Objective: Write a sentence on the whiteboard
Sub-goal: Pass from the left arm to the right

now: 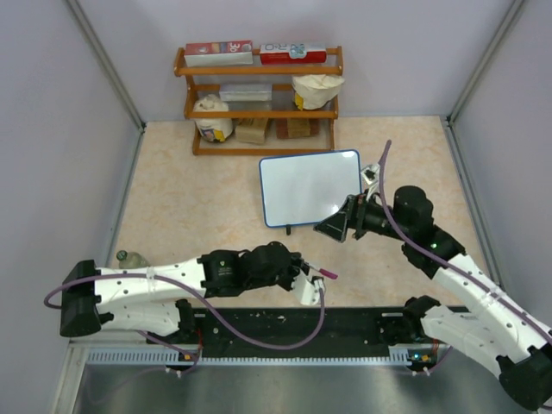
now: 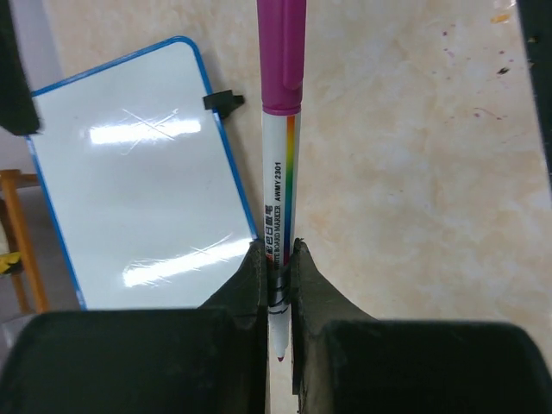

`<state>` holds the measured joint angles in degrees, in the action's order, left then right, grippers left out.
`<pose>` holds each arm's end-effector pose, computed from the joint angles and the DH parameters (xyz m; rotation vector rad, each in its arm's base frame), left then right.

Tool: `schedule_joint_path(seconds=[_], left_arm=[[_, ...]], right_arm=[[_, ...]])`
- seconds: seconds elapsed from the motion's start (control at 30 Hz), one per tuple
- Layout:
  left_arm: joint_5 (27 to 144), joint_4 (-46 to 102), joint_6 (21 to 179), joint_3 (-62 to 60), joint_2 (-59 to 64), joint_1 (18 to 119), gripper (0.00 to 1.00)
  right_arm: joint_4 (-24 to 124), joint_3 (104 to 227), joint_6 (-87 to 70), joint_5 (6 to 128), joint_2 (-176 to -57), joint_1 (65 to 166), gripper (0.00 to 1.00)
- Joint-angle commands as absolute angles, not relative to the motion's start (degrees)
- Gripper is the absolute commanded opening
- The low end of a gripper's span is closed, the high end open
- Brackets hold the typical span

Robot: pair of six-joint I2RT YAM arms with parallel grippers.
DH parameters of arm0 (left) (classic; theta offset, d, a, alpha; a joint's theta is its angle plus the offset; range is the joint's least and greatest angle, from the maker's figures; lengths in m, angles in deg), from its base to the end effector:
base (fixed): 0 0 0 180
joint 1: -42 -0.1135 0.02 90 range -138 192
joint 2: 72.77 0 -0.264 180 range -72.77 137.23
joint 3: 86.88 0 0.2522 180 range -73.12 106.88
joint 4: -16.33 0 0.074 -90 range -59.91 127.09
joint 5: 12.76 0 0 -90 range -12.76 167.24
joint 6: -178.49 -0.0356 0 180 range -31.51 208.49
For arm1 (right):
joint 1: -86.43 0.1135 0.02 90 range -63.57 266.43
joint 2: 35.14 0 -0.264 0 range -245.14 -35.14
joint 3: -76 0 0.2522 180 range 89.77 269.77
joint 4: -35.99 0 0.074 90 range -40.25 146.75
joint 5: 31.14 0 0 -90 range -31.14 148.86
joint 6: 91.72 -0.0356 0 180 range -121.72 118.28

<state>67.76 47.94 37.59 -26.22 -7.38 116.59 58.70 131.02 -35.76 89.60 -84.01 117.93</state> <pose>0.0719 -0.2388 0.2681 1.9079 1.0863 -0.0497 0.1588 0.1186 0.3096 -0.3626 1.9917 1.2591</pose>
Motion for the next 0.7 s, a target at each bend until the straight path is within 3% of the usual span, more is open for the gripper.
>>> schedule_joint_path(seconds=[0.0,0.03,0.37,0.67], left_arm=[[74.1,51.4,48.1,-22.3,-8.0,116.6,0.0],[76.3,51.5,49.6,-22.1,-7.9,116.4,0.0],[94.2,46.4,67.4,-20.7,-5.5,108.3,0.0],[108.6,32.5,78.8,-23.5,-11.2,98.1,0.0]], right_arm=[[57.3,131.9,-36.3,78.9,-78.4,116.7,0.95],[57.6,131.6,-36.0,77.8,-76.4,116.6,0.99],[57.9,127.8,-32.7,75.4,-65.5,116.6,0.98],[46.3,121.3,-33.1,89.4,-60.5,116.6,0.94]])
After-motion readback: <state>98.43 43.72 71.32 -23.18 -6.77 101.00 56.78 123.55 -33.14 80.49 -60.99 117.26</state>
